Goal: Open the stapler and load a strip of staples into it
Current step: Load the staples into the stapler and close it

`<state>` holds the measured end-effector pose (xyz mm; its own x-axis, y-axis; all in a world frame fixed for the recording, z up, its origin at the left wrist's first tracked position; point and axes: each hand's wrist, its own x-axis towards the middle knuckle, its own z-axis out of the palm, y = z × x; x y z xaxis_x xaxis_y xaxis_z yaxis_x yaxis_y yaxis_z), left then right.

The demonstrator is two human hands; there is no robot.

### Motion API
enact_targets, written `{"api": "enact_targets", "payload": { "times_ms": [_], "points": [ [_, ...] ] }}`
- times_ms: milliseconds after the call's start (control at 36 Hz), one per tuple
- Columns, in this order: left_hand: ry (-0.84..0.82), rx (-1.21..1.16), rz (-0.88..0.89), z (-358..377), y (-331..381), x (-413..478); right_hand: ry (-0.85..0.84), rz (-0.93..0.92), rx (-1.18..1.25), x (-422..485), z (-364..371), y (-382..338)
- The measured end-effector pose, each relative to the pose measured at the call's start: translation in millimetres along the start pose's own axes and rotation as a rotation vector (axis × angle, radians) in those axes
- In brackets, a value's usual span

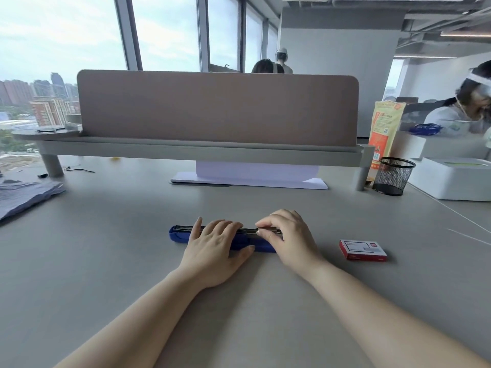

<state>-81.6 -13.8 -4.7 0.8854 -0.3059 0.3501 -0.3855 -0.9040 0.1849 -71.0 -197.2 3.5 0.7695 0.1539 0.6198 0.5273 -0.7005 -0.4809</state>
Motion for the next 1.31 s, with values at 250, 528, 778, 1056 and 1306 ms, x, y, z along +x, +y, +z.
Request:
{"api": "enact_targets", "payload": {
  "times_ms": [250, 528, 778, 1056, 1306],
  "points": [
    [0.005, 0.005, 0.004, 1, -1, 0, -0.016, 0.028, 0.038, 0, 1, 1],
    [0.003, -0.009, 0.009, 0, -1, 0, -0.032, 0.029, 0.037, -1, -1, 0],
    [0.001, -0.005, -0.002, -2, -1, 0, -0.061, 0.038, -0.058, -7, -11, 1],
    [0.024, -0.052, -0.552, -27, -31, -12, -0.205, 0.335, 0.027, -17, -28, 4],
    [-0.051, -0.149, -0.666, -27, -27, -18, -0.377, 0.316, -0.301, -35, -41, -9]
  ]
}}
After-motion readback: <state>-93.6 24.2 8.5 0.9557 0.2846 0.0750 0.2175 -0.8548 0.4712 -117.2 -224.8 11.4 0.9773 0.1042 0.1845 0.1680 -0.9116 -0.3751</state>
